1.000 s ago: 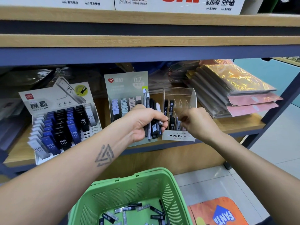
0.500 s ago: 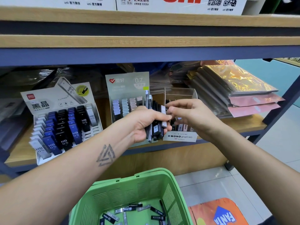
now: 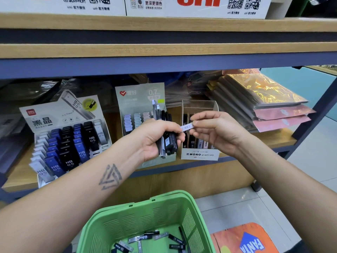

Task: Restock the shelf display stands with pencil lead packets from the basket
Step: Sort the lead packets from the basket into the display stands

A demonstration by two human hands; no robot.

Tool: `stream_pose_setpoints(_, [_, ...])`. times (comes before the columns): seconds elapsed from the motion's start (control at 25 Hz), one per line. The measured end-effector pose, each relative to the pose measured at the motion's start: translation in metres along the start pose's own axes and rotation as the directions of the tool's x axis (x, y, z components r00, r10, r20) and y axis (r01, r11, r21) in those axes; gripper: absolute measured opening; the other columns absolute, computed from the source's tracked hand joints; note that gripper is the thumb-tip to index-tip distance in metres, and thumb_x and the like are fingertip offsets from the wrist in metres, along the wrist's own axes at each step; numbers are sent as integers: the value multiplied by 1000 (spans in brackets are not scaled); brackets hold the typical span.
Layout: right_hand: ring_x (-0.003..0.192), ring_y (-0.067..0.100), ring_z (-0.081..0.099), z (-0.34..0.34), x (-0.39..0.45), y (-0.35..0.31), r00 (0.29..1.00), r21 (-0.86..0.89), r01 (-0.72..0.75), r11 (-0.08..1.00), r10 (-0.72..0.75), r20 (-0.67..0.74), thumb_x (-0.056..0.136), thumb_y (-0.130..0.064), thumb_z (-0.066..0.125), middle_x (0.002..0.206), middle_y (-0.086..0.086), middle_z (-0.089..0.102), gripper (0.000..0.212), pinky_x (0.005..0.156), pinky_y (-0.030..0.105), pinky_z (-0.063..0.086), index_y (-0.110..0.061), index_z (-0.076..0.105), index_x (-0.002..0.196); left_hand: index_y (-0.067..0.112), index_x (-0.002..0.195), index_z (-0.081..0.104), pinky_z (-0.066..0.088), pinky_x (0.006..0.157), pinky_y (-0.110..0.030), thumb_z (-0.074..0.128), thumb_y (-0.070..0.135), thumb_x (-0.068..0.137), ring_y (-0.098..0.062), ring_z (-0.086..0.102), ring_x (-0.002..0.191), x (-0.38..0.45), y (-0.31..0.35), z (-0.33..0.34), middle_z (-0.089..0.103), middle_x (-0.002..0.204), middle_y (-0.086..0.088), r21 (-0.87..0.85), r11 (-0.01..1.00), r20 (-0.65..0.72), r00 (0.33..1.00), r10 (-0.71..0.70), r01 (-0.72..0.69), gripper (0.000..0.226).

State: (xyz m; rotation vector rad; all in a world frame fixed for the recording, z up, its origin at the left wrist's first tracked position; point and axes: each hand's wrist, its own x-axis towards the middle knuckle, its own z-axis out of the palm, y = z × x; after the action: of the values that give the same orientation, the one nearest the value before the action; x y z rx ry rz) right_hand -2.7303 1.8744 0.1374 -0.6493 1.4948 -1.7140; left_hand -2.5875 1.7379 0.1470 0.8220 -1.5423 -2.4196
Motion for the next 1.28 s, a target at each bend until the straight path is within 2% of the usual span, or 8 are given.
stream_pose_setpoints(0.24, [84,29,73,-1,-3,1,992,-149,15,989,4,129,75,-5,79,93,24,73,11,82,37,60,-7,75,85,-12,90,66,56,54,-29,66,-7,85,-26,62,60,-1,5,1,63,73,-24,76,990,-88,989,122,-116,7])
stream_pose_setpoints(0.36, [93,33,73,-1,-2,3,977,-335,124,934,-56,207,75,-2,83,97,21,75,29,90,45,58,-7,73,102,-12,92,67,57,56,-30,68,-9,83,-27,63,62,-3,5,3,64,75,-25,140,983,-72,989,128,-117,10])
stream_pose_setpoints(0.44, [101,38,72,-1,-3,4,967,-356,156,921,-68,247,79,4,80,100,22,75,41,94,47,56,-10,68,116,-10,90,67,58,58,-31,68,-11,81,-27,64,64,-4,5,4,64,76,-25,148,982,-61,990,124,-113,9])
stream_pose_setpoints(0.68, [95,28,74,-5,-1,3,978,-298,190,936,-152,145,89,6,68,101,19,75,33,81,32,59,-7,70,119,-13,102,62,57,56,-31,67,-15,79,-27,64,56,-3,3,5,63,73,-27,186,978,-130,984,123,-98,23])
stream_pose_setpoints(0.8, [90,26,73,-9,1,1,968,-289,241,927,-207,142,90,8,67,99,17,75,34,79,31,58,-7,68,120,-20,107,61,56,52,-28,66,-12,83,-24,64,54,-3,1,6,65,76,-28,181,982,-103,993,63,-44,26])
stream_pose_setpoints(0.96, [96,29,72,-14,1,1,954,-309,291,905,-253,160,83,10,72,104,18,75,23,80,31,57,-6,72,100,-11,91,66,56,53,-27,67,-12,82,-23,63,56,-5,0,9,65,76,-25,160,986,-71,995,63,-51,9])
stream_pose_setpoints(1.16, [100,32,72,-22,3,5,968,-319,248,915,-224,112,75,11,78,105,18,75,32,81,31,58,-2,72,103,-1,85,62,57,54,-30,70,-21,74,-26,62,56,-4,-2,8,63,68,-20,253,961,-126,981,147,-111,23])
stream_pose_setpoints(1.28, [94,29,73,-23,3,5,968,-295,250,922,-231,98,70,0,81,101,20,75,32,82,31,59,-1,73,101,-3,87,64,57,57,-32,71,-20,73,-27,63,57,-2,-3,9,65,72,-23,274,955,-136,978,159,-117,23])
